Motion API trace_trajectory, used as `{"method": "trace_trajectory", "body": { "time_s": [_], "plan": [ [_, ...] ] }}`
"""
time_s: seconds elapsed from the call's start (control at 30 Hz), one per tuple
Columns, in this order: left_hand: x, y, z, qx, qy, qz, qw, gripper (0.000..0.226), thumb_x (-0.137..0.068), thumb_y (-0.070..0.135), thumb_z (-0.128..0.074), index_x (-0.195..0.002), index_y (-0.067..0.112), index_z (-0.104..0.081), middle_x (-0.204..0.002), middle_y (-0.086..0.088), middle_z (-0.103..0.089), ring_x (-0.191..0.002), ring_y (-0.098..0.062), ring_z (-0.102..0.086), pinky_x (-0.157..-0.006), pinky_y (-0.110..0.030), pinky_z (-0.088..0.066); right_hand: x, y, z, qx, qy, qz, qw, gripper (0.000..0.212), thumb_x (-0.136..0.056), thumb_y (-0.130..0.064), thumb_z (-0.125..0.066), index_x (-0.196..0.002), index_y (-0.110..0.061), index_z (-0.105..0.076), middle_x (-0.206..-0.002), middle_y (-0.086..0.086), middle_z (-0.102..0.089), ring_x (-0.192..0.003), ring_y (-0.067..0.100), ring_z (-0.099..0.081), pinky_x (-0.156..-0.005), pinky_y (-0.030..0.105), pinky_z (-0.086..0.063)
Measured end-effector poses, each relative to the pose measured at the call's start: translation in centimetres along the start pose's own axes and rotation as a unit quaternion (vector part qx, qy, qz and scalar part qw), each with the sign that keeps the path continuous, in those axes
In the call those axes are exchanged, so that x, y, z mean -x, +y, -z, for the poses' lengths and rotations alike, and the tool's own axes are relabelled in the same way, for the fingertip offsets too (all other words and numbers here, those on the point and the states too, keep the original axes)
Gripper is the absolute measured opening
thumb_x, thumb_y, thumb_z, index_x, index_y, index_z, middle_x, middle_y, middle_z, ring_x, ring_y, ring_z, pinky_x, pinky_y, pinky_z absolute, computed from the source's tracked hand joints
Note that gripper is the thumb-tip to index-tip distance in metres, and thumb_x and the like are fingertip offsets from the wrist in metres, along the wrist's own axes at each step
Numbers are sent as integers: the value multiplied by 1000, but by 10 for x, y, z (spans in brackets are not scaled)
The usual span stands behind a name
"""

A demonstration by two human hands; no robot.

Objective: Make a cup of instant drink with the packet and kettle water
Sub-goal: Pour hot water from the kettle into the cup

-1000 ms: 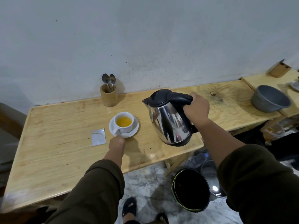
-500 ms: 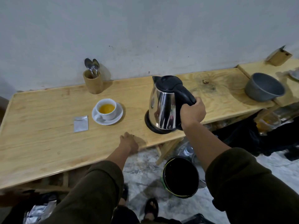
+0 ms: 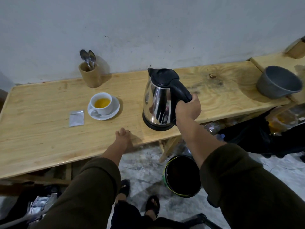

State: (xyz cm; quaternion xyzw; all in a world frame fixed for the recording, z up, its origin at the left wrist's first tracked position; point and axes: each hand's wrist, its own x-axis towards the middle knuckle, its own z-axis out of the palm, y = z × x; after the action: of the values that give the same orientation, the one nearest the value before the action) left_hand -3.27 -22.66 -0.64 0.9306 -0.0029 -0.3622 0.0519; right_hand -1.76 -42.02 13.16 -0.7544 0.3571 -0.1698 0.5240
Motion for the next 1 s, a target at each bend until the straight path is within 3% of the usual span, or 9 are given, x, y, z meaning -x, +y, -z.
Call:
{"method": "trace_trajectory", "body": {
  "time_s": [0.2,0.33,0.47,0.57,0.63,0.7,0.83,0.93,1.0],
  "plan": [
    [-3,-7,-9,18,25,-27,999,72,-94,18,-45,-151,-4,-6,-159,-24,0,-147,-45,4,-123,-48,-4,-2,14,2,-6,-12,17,1000,22,-70,5,-47,-74,-16,-49,-88,14,-62,-72,25,-52,-61,30,-44],
    [2,-4,-9,7,34,-27,999,70,-95,19,-44,-150,-5,-8,-158,-23,-4,-148,-43,1,-123,-46,-4,-2,18,2,-6,-13,21,1000,20,-71,4,-50,-73,-15,-47,-90,15,-62,-73,25,-52,-62,30,-44],
    [16,3,2,28,70,-30,997,55,-99,15,-39,-149,1,-20,-156,-14,-17,-146,-35,-15,-119,-37,-18,-5,17,7,33,-41,48,997,18,-74,-2,-57,-81,-16,-49,-96,13,-63,-87,30,-60,-76,39,-52],
    [13,-3,6,90,73,-21,993,46,-99,19,-38,-143,5,-36,-151,-12,-35,-141,-30,-30,-116,-37,-30,-1,16,11,89,-60,93,990,27,-73,-17,-62,-97,-15,-52,-104,6,-57,-99,27,-55,-95,45,-45],
    [14,-6,11,161,90,2,983,44,-99,20,-40,-141,6,-42,-147,-14,-44,-137,-32,-39,-113,-36,-31,4,14,12,138,-45,150,978,42,-74,-24,-61,-114,-13,-52,-116,6,-54,-111,25,-49,-102,43,-34],
    [17,-8,17,209,106,18,972,49,-100,26,-39,-145,6,-36,-150,-15,-41,-138,-33,-39,-113,-34,-30,11,7,10,146,-20,228,962,51,-75,-25,-60,-122,-10,-50,-124,8,-53,-118,25,-46,-107,42,-31],
    [17,-28,27,330,140,75,930,60,-100,36,-36,-149,2,-28,-156,-17,-32,-143,-34,-32,-117,-35,-24,28,-14,-9,156,-4,384,910,42,-76,-17,-56,-117,-7,-57,-123,12,-55,-122,29,-48,-112,48,-29],
    [20,-48,38,393,170,127,895,62,-100,39,-33,-147,0,-30,-154,-18,-35,-141,-36,-35,-114,-37,-28,44,-28,-35,172,-76,442,877,38,-78,-11,-54,-115,-5,-60,-125,13,-56,-124,29,-48,-116,50,-25],
    [22,-60,46,425,209,141,869,61,-100,40,-34,-145,-2,-32,-149,-22,-41,-136,-39,-40,-110,-40,-34,55,-34,-59,163,-158,452,862,37,-79,-9,-52,-114,-5,-61,-125,14,-56,-122,29,-49,-109,47,-37]
  ]
}}
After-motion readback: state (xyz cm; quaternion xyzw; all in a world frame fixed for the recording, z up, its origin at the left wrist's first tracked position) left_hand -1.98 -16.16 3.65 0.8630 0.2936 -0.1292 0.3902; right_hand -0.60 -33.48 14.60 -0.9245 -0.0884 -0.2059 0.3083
